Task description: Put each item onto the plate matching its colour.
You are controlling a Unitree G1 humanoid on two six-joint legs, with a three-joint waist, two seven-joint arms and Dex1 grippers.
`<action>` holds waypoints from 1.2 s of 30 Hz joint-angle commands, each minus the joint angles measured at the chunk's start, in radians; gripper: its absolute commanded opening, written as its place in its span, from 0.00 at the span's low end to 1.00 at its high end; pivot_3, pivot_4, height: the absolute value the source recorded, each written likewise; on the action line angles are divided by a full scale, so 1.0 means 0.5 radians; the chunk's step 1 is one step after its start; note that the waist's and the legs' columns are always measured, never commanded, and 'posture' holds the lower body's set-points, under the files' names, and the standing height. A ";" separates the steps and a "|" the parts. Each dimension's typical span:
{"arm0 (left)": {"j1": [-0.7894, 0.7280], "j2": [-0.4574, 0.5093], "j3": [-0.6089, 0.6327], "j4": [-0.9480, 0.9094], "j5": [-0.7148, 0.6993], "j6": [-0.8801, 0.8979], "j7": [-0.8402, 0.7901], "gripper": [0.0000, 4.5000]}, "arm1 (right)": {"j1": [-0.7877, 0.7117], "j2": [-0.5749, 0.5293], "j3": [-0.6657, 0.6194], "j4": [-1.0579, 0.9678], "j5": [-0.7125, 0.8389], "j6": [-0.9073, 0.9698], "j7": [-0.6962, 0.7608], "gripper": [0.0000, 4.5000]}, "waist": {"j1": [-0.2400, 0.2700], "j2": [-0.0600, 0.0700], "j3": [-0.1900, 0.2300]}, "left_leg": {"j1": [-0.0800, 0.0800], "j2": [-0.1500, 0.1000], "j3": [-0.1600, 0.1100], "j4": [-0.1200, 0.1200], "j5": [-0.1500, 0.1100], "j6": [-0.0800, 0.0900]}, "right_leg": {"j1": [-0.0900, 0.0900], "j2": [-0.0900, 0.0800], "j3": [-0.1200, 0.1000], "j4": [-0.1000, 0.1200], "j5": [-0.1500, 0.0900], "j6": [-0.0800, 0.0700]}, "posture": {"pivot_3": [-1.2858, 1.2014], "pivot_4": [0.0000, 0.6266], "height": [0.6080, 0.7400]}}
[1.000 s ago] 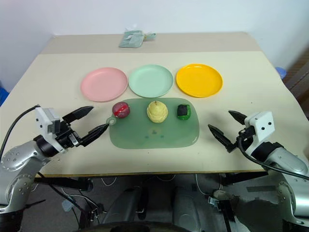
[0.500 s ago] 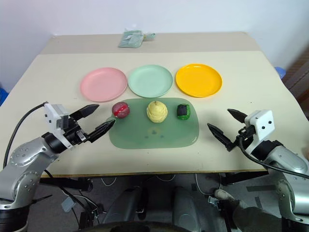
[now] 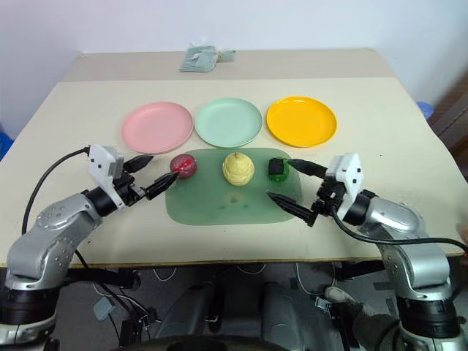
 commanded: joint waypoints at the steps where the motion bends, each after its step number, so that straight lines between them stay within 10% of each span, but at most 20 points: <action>1: -0.085 -0.016 -0.039 0.055 0.063 -0.004 0.019 1.00 | -0.088 -0.008 0.033 0.020 0.032 -0.036 0.074 0.99 | -0.002 0.000 0.000 | 0.000 0.000 0.000 0.000 0.000 0.000 | 0.000 -0.001 0.000 0.000 0.000 0.000 | 0.52 0.24 1.00; 13: -0.327 -0.019 -0.258 0.446 0.283 -0.018 -0.117 1.00 | -0.335 0.070 0.174 0.084 -0.084 -0.063 -0.012 0.99 | -0.001 0.000 0.000 | -0.001 -0.001 0.000 -0.001 0.000 0.000 | -0.003 -0.002 0.000 0.001 0.001 0.000 | 0.52 0.24 1.00; 21: -0.431 -0.079 -0.315 0.597 0.377 -0.064 -0.155 0.39 | -0.358 0.059 0.182 0.034 -0.069 -0.017 -0.069 1.00 | -0.003 0.000 0.000 | -0.001 -0.002 0.000 -0.001 0.000 0.000 | -0.003 -0.003 0.001 0.001 0.001 0.001 | 0.52 0.24 1.00; 36: -1.125 -0.380 0.113 1.249 0.483 -0.203 0.564 0.37 | -0.452 0.107 0.221 0.095 -0.097 0.000 -0.114 1.00 | 0.000 -0.003 0.000 | -0.002 -0.004 -0.001 0.002 0.000 -0.001 | -0.003 -0.001 -0.002 0.003 0.006 0.009 | 0.52 0.24 1.00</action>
